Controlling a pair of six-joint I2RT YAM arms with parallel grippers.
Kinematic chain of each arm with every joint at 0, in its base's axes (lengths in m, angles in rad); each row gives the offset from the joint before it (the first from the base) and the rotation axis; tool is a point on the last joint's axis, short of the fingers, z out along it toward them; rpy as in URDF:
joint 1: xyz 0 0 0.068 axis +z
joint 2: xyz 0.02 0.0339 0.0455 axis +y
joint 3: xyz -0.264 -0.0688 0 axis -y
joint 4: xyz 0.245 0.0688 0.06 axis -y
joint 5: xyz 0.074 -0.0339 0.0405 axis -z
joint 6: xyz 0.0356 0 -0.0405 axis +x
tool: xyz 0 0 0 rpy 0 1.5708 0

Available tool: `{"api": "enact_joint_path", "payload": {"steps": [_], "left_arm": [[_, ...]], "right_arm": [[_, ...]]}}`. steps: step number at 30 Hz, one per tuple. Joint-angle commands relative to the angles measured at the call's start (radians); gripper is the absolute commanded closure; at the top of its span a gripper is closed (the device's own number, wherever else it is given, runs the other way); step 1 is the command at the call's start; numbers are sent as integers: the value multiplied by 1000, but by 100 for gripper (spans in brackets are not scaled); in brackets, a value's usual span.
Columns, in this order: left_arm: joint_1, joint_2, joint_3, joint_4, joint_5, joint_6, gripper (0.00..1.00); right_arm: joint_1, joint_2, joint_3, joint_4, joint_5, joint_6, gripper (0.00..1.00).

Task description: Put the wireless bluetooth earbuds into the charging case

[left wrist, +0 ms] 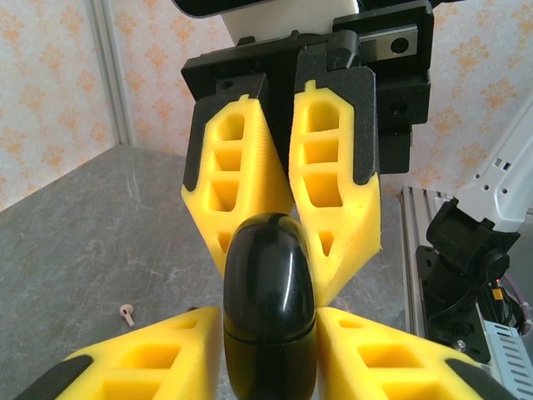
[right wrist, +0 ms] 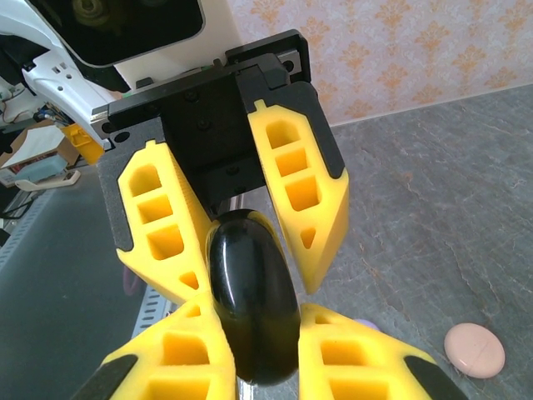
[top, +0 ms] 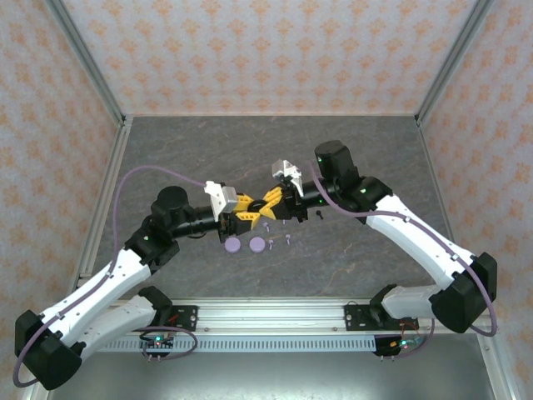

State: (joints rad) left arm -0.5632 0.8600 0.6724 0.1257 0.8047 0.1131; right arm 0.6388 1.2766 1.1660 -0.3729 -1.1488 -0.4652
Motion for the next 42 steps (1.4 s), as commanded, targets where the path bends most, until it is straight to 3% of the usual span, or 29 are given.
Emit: {"api": "enact_joint_path", "payload": {"steps": [1,7,11,18,23,42], "left_arm": [[-2,4,36,12,-1,0,70],[-3,5,37,-3,-5,5,85],[-1,7,38,-7,-7,5,87],[-2,11,39,-9,-7,12,93],[-4,10,40,-13,-4,14,94],[-8,5,41,-26,-1,28,97]], "right_arm": [[9,-2,39,-25,-15,-33,84],[9,-10,42,-15,-14,-21,81],[9,-34,44,-21,37,-14,75],[6,-66,30,33,131,13,46],[5,-54,35,46,164,25,35],[-30,-12,88,53,300,110,33]]}}
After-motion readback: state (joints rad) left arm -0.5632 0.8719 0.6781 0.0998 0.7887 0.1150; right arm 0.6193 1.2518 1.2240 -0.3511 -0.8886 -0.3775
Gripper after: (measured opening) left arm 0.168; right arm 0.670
